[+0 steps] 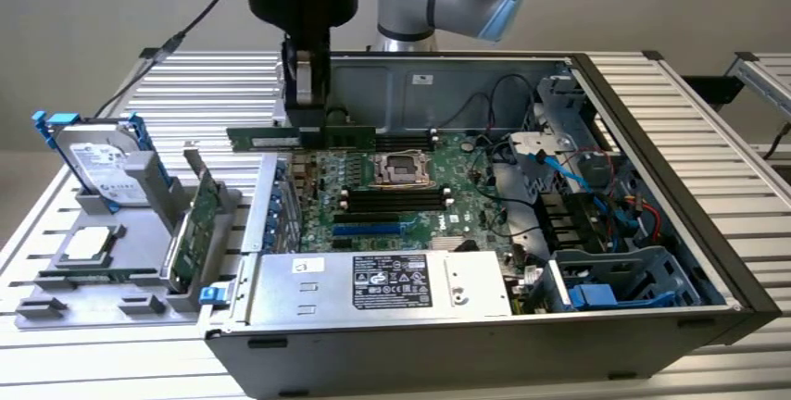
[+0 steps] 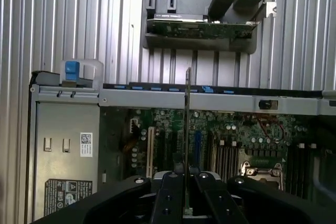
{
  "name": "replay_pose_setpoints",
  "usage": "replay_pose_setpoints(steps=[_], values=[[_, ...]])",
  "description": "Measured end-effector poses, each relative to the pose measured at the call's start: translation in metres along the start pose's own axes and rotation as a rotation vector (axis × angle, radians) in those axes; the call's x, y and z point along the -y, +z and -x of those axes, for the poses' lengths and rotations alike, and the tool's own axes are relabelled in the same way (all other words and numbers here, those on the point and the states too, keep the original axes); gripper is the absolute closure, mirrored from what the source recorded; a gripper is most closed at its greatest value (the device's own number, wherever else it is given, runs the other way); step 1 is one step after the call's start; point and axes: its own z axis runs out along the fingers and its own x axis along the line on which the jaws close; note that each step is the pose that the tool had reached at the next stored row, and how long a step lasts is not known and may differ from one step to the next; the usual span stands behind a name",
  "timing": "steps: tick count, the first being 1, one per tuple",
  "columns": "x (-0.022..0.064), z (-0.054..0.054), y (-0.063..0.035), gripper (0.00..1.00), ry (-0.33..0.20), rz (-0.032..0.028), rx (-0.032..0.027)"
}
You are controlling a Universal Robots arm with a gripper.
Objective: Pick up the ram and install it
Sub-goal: 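Pick up the ram and move it above insertion slot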
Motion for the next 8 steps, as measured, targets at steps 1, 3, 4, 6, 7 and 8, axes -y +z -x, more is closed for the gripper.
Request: replay_pose_setpoints(steps=[1, 3, 4, 6, 7, 8], values=[[0.0028, 0.002, -0.0002, 0.86, 0.000, 0.0000, 0.0000], [0.0083, 0.005, -0.0005, 0.86, 0.000, -0.0001, 0.0000], [0.0111, 0.007, -0.0007, 0.86, 0.000, 0.0000, 0.0000], [0.0168, 0.010, -0.0011, 0.86, 0.000, 0.0000, 0.0000], [0.0196, 0.012, -0.0013, 0.86, 0.000, 0.0000, 0.0000], [0.0224, 0.014, -0.0014, 0.86, 0.000, 0.0000, 0.0000]])
